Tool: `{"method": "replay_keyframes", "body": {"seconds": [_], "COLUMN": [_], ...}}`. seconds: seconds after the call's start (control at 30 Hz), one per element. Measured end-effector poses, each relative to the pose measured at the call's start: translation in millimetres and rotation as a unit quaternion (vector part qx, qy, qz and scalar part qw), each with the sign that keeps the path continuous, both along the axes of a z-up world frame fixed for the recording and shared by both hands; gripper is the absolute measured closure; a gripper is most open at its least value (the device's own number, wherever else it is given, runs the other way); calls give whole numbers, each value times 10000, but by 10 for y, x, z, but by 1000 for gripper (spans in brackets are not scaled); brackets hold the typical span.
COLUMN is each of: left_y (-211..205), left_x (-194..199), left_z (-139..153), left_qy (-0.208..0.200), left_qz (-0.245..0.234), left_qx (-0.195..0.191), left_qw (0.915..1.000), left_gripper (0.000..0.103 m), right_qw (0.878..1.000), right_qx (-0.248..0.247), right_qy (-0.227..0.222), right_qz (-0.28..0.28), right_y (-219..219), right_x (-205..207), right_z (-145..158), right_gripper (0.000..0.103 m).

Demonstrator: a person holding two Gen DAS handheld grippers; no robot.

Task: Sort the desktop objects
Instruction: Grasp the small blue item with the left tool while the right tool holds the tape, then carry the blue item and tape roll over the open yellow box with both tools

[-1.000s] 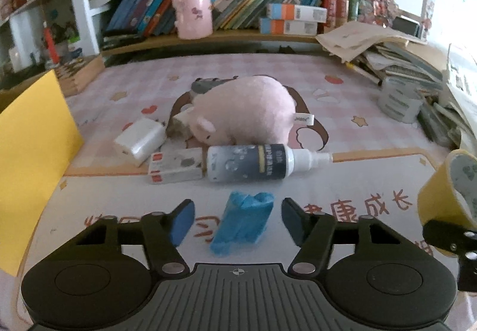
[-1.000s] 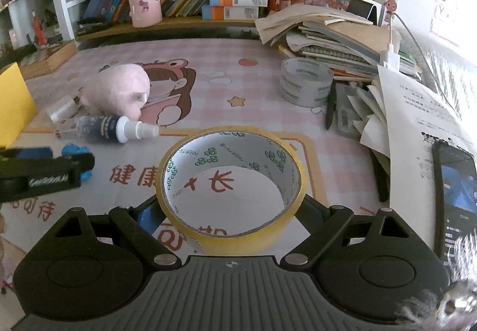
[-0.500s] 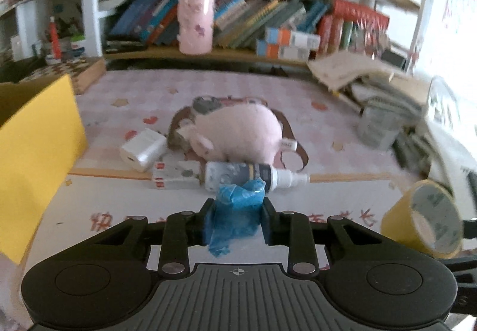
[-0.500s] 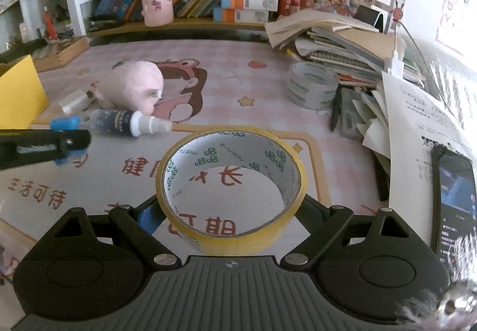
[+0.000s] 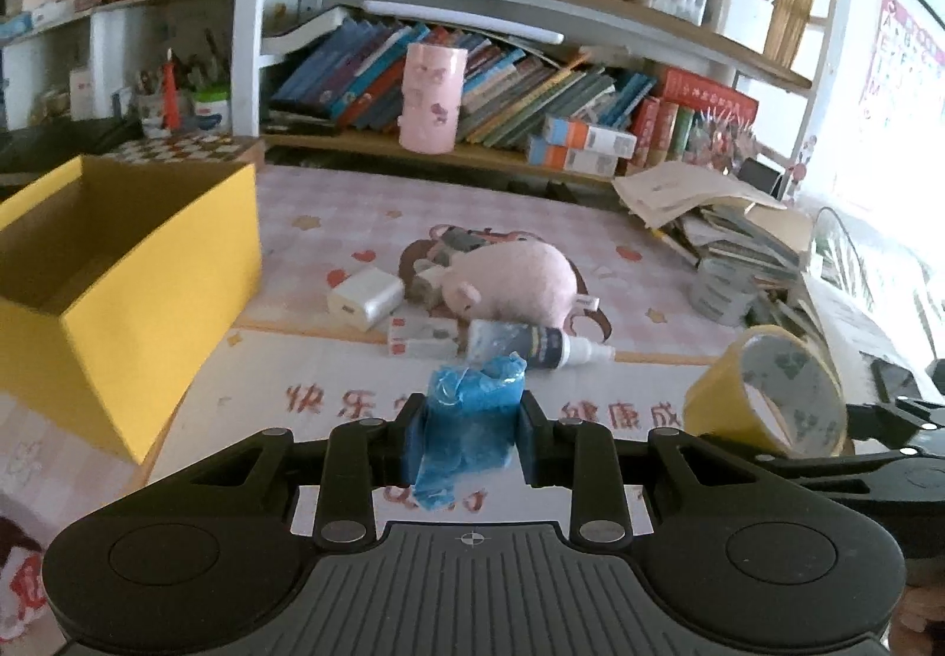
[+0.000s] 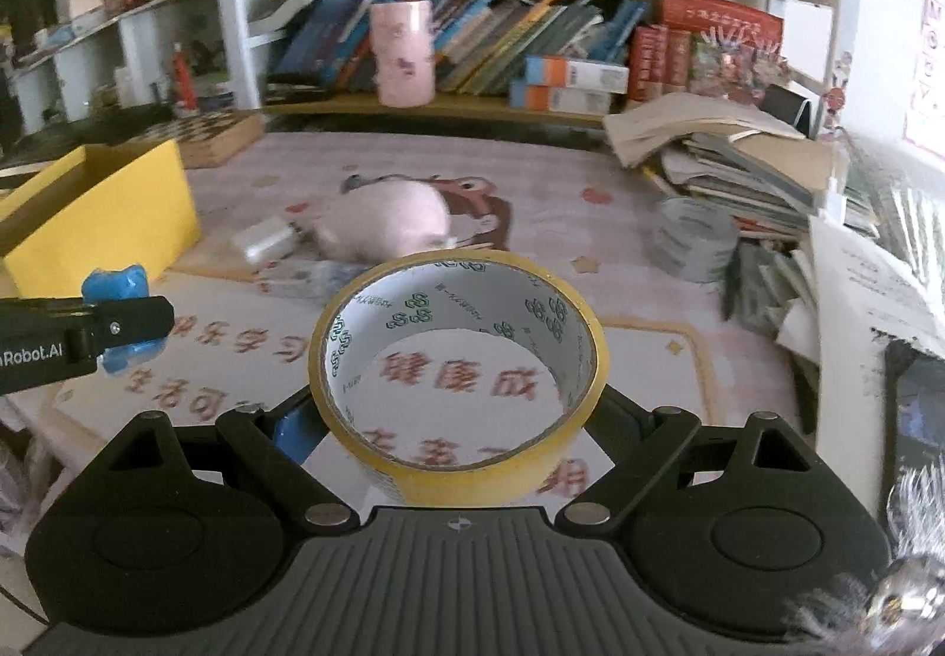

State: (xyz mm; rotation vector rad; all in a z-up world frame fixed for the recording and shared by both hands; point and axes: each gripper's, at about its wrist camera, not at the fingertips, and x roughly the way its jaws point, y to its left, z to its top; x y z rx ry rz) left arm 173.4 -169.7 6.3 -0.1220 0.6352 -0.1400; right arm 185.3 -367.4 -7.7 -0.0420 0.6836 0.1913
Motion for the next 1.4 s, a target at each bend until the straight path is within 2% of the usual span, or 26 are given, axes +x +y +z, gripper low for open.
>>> {"method": "replay_keyframes", "body": {"seconds": [0.2, 0.53, 0.87, 1.17, 1.4], "left_y": [291, 844, 1424, 1800, 1921], "left_x": [-234, -734, -1239, -1572, -1709], "left_z": [38, 17, -6, -29, -12], "left_qy": [-117, -85, 33, 63, 15], "left_qz": [0, -100, 41, 135, 162], "left_qx": [-79, -155, -133, -61, -13], "left_qw": [9999, 9998, 9999, 9999, 9999], "left_gripper": [74, 74, 74, 74, 74], "right_qw": [10000, 10000, 9995, 9990, 9984], "right_qx": [-31, 39, -45, 64, 37], "right_qy": [-21, 56, 159, 197, 197], "right_qz": [15, -56, 259, 389, 535], "right_y": [295, 821, 1498, 1905, 2101], "right_x": [-199, -651, -1179, -1480, -1562], "right_z": [43, 42, -32, -94, -73], "right_gripper": [14, 14, 14, 14, 14]}}
